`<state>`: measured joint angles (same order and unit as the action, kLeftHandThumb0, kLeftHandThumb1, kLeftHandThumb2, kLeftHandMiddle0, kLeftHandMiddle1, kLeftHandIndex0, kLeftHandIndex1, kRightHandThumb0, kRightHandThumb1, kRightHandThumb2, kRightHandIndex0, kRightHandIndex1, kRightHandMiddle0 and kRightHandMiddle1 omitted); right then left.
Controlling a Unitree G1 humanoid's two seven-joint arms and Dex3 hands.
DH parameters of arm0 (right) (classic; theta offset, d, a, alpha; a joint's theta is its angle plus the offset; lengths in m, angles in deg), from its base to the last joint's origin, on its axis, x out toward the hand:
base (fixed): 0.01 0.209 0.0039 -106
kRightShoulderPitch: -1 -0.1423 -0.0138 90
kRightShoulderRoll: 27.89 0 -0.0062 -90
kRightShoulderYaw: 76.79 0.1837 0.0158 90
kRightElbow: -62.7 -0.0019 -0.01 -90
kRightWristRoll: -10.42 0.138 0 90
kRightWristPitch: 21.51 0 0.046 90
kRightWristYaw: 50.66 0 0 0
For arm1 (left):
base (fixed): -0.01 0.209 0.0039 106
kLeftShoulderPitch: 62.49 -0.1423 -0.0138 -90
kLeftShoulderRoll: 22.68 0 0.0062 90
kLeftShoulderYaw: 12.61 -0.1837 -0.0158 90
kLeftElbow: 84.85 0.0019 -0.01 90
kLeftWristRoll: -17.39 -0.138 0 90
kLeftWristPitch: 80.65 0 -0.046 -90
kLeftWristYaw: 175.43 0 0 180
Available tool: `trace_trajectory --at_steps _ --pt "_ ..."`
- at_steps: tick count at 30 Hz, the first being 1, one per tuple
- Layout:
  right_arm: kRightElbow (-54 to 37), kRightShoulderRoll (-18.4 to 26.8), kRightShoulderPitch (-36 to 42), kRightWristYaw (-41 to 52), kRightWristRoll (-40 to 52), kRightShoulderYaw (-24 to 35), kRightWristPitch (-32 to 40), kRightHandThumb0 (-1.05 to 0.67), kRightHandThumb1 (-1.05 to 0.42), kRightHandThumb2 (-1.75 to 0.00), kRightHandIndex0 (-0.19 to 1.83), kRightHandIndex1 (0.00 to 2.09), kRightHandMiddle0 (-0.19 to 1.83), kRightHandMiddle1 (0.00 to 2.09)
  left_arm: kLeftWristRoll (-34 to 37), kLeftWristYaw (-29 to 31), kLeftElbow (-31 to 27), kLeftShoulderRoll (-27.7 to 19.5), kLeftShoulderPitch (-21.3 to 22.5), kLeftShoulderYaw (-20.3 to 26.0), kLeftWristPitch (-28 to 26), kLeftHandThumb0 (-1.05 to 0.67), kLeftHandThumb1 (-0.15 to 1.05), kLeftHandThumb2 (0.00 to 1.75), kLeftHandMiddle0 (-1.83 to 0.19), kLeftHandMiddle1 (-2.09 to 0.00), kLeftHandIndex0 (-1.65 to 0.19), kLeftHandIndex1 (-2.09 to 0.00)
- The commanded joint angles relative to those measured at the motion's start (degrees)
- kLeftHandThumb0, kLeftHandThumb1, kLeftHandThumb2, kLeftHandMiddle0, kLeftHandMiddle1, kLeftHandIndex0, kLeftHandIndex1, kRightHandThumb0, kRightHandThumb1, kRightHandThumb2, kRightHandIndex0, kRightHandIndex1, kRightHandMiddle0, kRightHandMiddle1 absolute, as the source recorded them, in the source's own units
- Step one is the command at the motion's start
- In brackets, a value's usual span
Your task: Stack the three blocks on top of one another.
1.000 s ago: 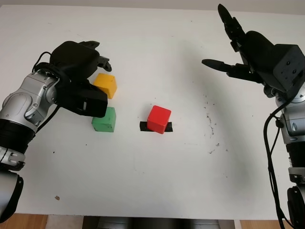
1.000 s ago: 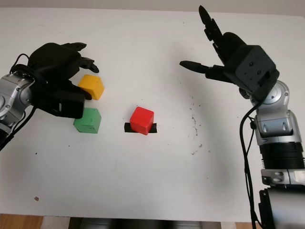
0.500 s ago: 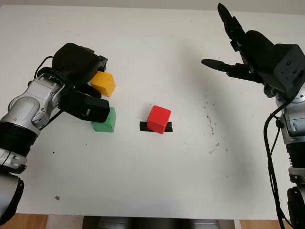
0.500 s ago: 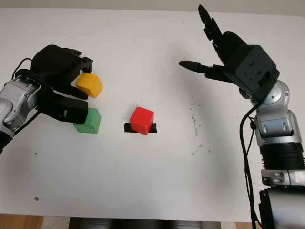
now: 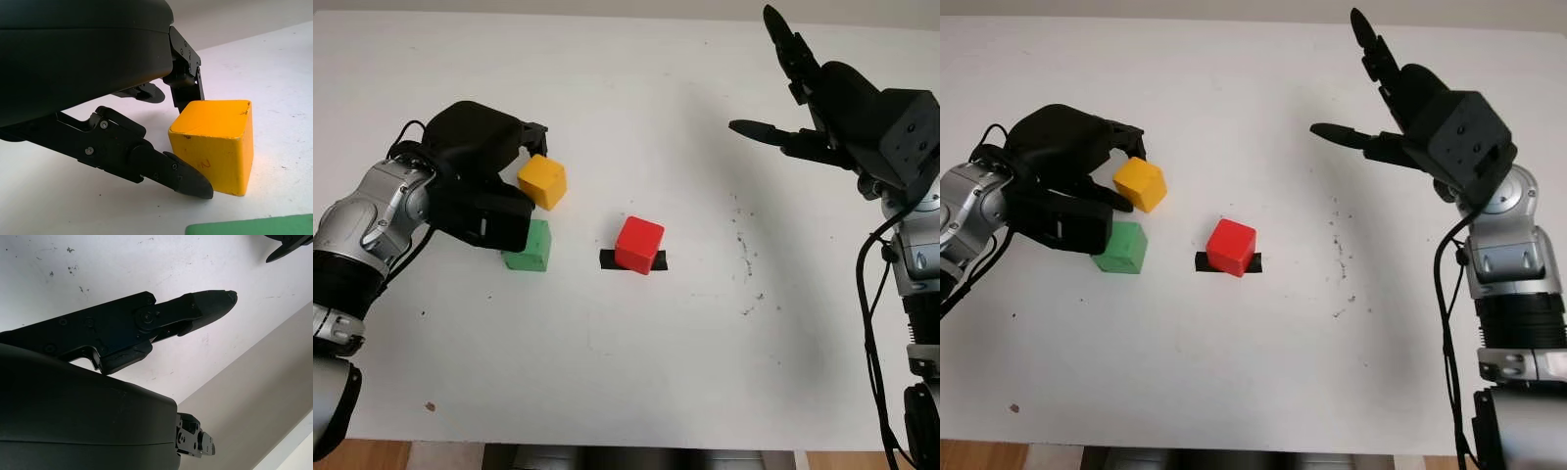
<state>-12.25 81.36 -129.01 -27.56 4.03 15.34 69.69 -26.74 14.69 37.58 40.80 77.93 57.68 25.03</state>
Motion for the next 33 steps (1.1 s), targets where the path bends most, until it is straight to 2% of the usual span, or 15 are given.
trace_trajectory --at_steps 1,5,11,15,21,30,33 --pt "-0.1 0.1 0.3 0.0 0.3 0.5 -0.2 -0.72 -1.05 -0.13 -0.19 0.00 -0.19 0.00 1.4 0.9 0.2 -0.7 1.6 1.2 0.7 -0.50 1.05 0.18 -0.36 -0.04 -0.35 -1.21" --pt "0.0 0.2 0.3 -0.2 -0.1 0.3 -0.4 -0.71 -1.05 -0.12 -0.19 0.00 -0.19 0.00 6.2 3.1 1.4 -0.4 1.7 2.9 2.7 -0.49 1.05 0.30 -0.33 -0.04 -0.29 -1.28" --pt "0.3 0.0 0.3 -0.1 0.2 0.5 -0.6 -0.70 -1.05 -0.12 -0.19 0.00 -0.19 0.00 15.6 8.8 2.4 1.2 2.1 6.6 2.0 -0.44 1.05 0.29 -0.32 -0.05 -0.23 -1.49" --pt "0.4 -0.1 0.2 0.2 0.7 0.6 -0.6 -0.70 -1.05 -0.11 -0.19 0.00 -0.19 0.00 22.4 12.9 4.1 2.6 3.1 9.6 1.0 -0.43 1.05 0.25 -0.35 -0.06 -0.26 -1.58" --pt "0.0 0.2 0.4 0.2 0.3 0.4 -0.5 -0.68 -1.05 -0.11 -0.19 0.00 -0.19 0.00 28.8 17.4 6.5 3.5 4.3 12.3 0.4 -0.44 1.05 0.24 -0.33 -0.05 -0.28 -1.69" --pt "0.0 0.1 0.5 0.1 -0.1 0.2 -1.0 -0.69 -1.05 -0.12 -0.19 0.00 -0.19 0.00 31.9 18.7 7.7 4.1 4.5 13.8 1.5 -0.43 1.05 0.23 -0.35 -0.07 -0.25 -1.74" --pt "-0.4 0.3 0.5 -0.2 -0.7 0.1 -0.3 -0.69 -1.05 -0.13 -0.19 0.00 -0.19 0.00 33.0 18.6 6.1 4.4 3.7 14.8 1.2 -0.41 1.05 0.24 -0.35 -0.06 -0.22 -1.72"
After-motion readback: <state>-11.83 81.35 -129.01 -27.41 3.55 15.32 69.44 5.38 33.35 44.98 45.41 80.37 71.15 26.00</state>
